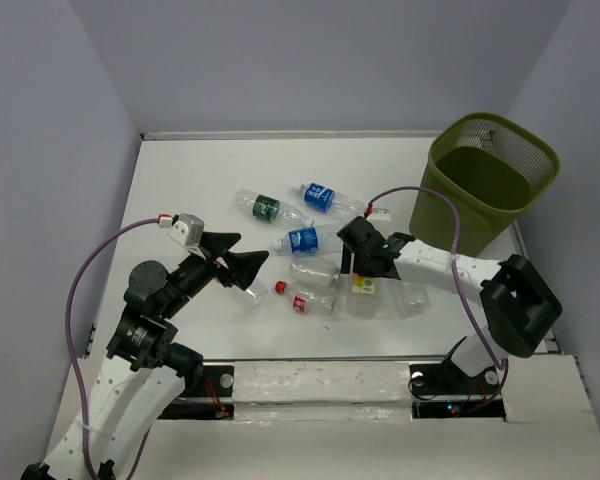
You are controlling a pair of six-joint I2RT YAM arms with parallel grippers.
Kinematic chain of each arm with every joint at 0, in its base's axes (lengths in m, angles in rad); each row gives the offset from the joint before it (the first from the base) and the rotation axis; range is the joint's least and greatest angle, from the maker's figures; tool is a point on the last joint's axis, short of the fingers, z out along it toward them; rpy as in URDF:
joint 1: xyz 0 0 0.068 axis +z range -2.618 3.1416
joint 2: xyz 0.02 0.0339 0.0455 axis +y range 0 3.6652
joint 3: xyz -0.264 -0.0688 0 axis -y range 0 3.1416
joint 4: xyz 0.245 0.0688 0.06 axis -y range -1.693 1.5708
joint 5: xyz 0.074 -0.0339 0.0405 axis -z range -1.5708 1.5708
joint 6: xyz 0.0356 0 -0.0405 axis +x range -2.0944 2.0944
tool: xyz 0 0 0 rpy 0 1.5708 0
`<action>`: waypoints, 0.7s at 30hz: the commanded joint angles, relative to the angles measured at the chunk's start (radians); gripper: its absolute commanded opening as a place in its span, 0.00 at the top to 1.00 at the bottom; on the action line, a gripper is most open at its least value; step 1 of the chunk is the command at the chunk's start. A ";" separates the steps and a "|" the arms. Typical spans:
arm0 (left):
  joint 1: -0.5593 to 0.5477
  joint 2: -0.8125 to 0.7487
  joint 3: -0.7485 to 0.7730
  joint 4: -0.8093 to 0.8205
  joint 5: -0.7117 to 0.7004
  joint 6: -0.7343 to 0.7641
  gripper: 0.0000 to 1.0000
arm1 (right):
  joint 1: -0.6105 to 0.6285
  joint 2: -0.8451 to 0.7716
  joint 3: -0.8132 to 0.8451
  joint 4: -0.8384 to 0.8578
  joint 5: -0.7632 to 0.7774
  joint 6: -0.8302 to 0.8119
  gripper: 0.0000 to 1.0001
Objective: Put the plastic bottles in the bin
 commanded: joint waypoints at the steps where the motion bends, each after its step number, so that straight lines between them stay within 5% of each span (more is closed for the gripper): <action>1: -0.003 -0.006 0.041 0.026 -0.001 0.013 0.01 | 0.011 -0.010 0.033 0.040 0.055 0.014 0.29; 5: -0.003 -0.004 0.038 0.029 -0.002 0.010 0.01 | 0.011 -0.159 0.045 0.017 0.043 -0.021 0.56; 15: 0.000 0.017 0.041 0.031 -0.007 0.007 0.01 | 0.086 -0.400 0.281 -0.085 -0.016 -0.188 0.60; 19: 0.006 0.017 0.042 0.024 -0.028 -0.002 0.01 | 0.086 -0.425 0.449 0.016 0.213 -0.440 0.61; 21: 0.005 0.022 0.044 0.018 -0.043 -0.002 0.01 | 0.065 -0.415 0.501 0.209 0.346 -0.585 0.62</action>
